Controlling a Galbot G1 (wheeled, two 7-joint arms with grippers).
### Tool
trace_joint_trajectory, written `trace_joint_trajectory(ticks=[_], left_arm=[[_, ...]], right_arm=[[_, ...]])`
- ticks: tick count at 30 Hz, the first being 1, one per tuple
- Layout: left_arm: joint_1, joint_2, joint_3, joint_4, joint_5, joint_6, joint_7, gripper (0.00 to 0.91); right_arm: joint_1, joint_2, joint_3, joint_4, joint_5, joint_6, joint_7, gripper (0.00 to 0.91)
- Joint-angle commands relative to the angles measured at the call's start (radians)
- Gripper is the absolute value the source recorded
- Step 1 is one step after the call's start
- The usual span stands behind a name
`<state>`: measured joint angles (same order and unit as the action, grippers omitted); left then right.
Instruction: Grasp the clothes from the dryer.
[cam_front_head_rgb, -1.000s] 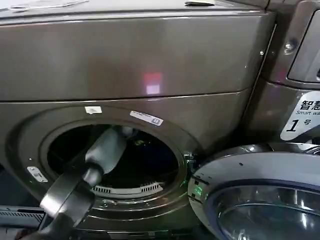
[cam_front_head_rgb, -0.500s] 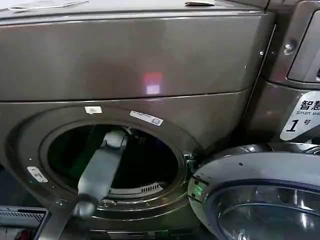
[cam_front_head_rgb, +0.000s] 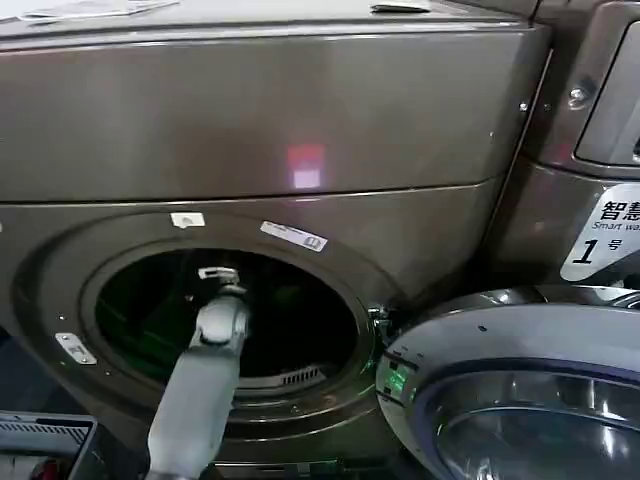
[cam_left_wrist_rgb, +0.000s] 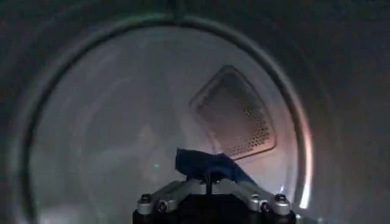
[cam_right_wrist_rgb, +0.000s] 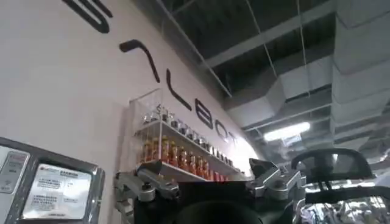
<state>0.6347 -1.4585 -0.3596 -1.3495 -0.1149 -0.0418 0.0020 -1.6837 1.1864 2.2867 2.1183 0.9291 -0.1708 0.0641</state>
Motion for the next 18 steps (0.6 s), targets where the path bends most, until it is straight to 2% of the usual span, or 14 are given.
trace_joint_trajectory(ticks=[1, 8, 12, 18], left_arm=[[0.095, -0.018, -0.031, -0.135, 0.021, -0.008, -0.102, 0.0], [0.094, -0.013, -0.023, -0.144, 0.022, -0.005, -0.095, 0.0], [0.093, -0.014, -0.023, -0.144, 0.025, -0.003, -0.092, 0.0], [0.092, -0.014, -0.027, -0.146, 0.039, -0.001, -0.097, 0.0]], right_arm=[[-0.005, -0.001, 0.007, -0.002, -0.006, 0.013, 0.003, 0.907], [-0.003, 0.001, 0.008, 0.003, -0.009, 0.004, 0.001, 0.907], [0.002, -0.002, 0.018, 0.011, -0.015, -0.037, -0.012, 0.907], [0.002, 0.004, 0.026, 0.01, -0.022, -0.051, -0.016, 0.907]])
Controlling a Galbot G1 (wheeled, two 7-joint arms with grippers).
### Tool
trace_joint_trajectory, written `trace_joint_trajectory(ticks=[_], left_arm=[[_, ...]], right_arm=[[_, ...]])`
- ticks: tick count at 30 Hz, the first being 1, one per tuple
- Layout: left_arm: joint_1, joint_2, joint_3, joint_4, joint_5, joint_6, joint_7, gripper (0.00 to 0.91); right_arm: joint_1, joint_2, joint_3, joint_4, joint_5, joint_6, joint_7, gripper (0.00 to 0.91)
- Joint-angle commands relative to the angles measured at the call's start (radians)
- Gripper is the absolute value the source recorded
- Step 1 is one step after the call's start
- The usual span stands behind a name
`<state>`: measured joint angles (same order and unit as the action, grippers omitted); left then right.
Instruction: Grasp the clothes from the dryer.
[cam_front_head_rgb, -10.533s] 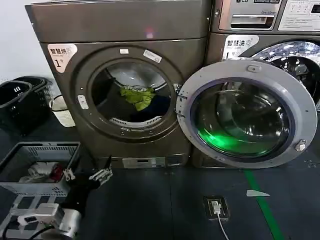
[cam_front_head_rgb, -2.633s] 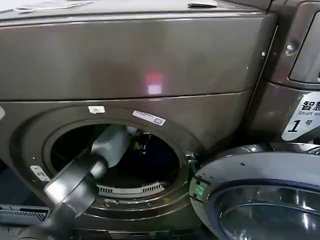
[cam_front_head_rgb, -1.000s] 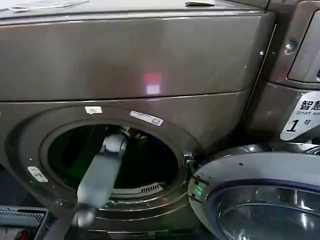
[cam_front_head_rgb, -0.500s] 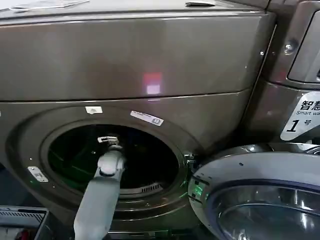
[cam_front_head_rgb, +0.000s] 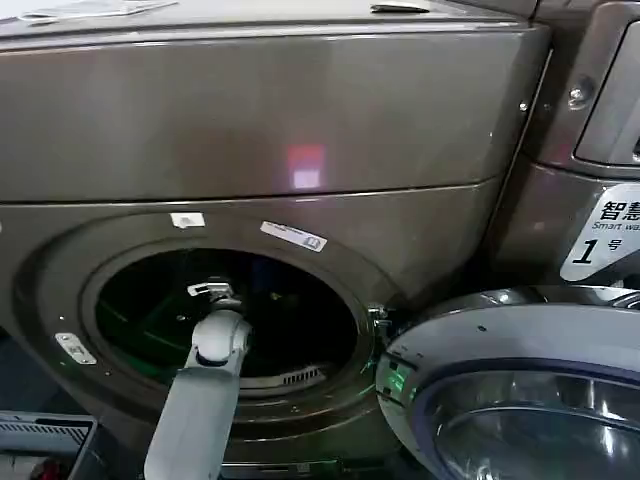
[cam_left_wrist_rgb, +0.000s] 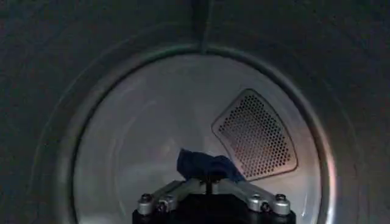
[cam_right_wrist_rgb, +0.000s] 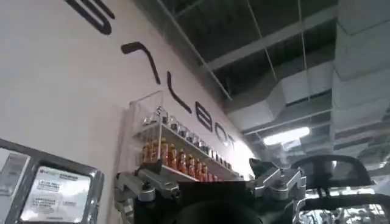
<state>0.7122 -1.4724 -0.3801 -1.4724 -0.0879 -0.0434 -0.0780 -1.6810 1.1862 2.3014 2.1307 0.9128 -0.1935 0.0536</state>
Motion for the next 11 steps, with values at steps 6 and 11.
trace_joint_trajectory(ticks=[6, 11], left_arm=[[0.021, 0.003, -0.007, -0.044, 0.013, 0.011, -0.013, 0.0], [0.03, 0.004, -0.012, -0.057, 0.013, 0.014, -0.012, 0.0]], right_arm=[[-0.002, 0.002, 0.027, -0.006, -0.006, -0.052, -0.01, 0.907], [-0.002, -0.001, 0.034, -0.006, -0.007, -0.06, -0.017, 0.907]])
